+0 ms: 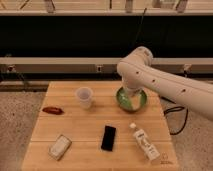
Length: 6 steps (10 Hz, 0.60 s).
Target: Pick up the ceramic cup
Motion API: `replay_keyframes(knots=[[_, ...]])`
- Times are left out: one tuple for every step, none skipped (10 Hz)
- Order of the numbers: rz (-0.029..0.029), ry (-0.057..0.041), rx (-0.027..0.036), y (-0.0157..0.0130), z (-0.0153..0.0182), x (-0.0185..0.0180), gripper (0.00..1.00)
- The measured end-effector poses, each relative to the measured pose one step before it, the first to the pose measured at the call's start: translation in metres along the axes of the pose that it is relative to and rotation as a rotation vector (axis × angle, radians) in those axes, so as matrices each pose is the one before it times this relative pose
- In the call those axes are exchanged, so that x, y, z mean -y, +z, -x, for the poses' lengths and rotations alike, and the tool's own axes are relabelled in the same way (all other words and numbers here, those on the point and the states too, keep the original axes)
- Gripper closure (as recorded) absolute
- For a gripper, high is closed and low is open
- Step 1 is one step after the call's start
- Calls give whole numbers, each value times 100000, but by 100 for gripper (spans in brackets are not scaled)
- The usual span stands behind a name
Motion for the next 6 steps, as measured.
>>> replay_keyframes(knots=[[-696, -1819, -16, -98, 761, 640, 20], [-543, -1680, 128, -8, 760, 580, 20], [-487, -1531, 202, -58, 529, 472, 20], [-521, -1535, -275, 57, 377, 425, 20], [-647, -1388, -186, 15, 490, 447, 20], [-691, -1888, -56, 21, 805, 597, 20]])
